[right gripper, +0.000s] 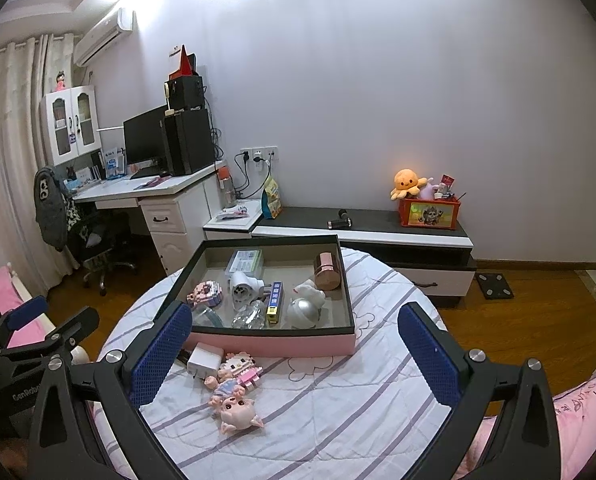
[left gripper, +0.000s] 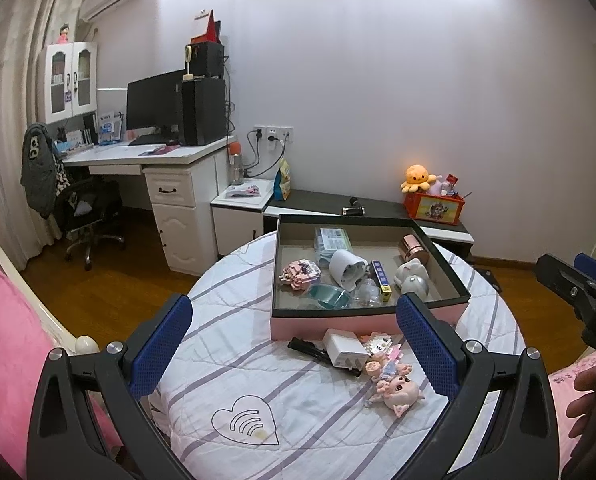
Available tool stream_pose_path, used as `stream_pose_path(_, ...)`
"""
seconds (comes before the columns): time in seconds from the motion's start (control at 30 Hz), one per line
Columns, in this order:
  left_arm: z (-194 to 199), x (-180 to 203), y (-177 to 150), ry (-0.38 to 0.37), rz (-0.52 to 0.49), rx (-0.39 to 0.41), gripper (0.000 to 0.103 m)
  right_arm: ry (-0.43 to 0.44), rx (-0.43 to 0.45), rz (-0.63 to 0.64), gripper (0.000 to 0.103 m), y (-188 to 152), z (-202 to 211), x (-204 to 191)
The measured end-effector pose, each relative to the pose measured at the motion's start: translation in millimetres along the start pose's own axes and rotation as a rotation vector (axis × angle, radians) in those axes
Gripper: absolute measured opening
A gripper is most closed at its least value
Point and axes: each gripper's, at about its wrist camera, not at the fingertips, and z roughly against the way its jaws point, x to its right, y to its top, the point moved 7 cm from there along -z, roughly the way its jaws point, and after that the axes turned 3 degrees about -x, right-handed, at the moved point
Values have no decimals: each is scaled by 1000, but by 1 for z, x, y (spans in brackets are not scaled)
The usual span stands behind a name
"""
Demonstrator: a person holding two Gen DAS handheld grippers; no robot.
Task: Organize rigid objects
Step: 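Withdraw both tools from the box toward the remaining items, then grasp the pig-faced doll with the right tool while the left tool grasps the white charger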
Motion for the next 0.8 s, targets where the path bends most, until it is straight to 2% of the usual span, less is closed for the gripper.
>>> stream_pose_path(0.17,-10,-6,-9,13,-5,-24,103,9,-38,16,103,-13,-13,-2)
stream_pose_path(0.4,-39,-13,-39,40,-17,-97,103,38,-165,37,103,-51,-55,-5)
stream_pose_path(0.63,-71,-22,-68,59,-17,-187,103,123,-319,90,103,-95,-101,-24)
stream_pose_path(0.8,-89,-29,-82,67,-6,-235,103,176,-389,115,102,-118,-124,-40)
